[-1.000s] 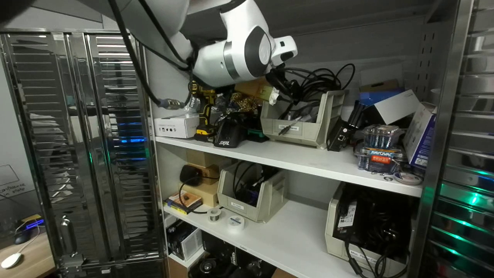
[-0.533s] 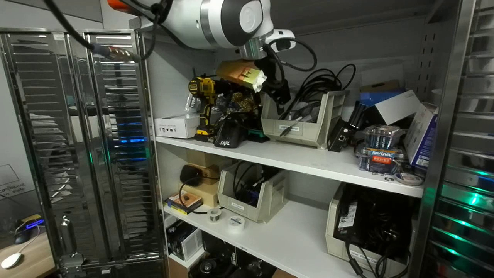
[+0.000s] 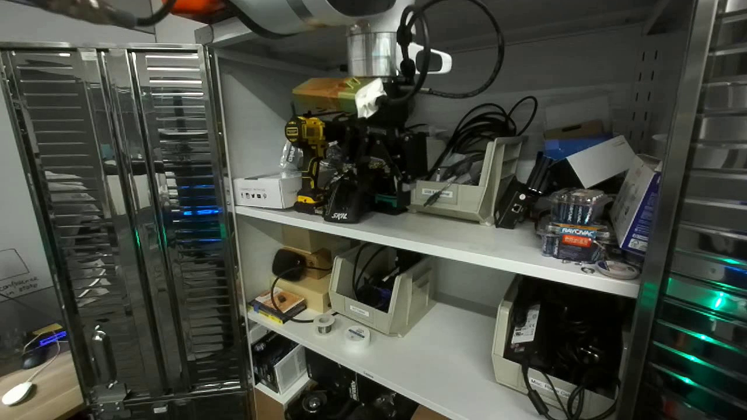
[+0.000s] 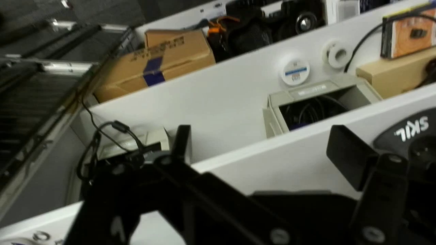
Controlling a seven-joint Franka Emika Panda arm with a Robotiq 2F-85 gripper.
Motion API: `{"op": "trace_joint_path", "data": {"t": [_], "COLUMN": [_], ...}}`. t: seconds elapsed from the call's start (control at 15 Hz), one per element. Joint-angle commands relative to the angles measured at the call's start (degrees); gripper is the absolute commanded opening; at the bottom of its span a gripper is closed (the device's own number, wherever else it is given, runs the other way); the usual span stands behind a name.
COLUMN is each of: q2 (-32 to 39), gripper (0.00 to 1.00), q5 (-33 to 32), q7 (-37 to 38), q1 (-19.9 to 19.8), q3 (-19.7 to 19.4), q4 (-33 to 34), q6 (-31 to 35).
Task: Put the grey cable inside the tool box
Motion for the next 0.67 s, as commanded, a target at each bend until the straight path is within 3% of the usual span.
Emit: {"op": "trace_joint_path", "data": {"t": [0.0,0.33,0.4,0.6], "q2": [-4.5,-8.2,-6.3,-8.0], "gripper": [1.00,1.00,1.00,1.00], "q5": [0.8,0.1,0.1,0.1], "q7": [-4.0,-9.8,-6.9,-8.6], "q1": [-0.5,-1.0,-0.5,-0.9], "q3": [-1.1,-3.0,-2.3,-2.9], "q4": [-0.6,1.1,0.4,0.5], "q6": [-12.7,-28.7,-24.6,-27.6]}}
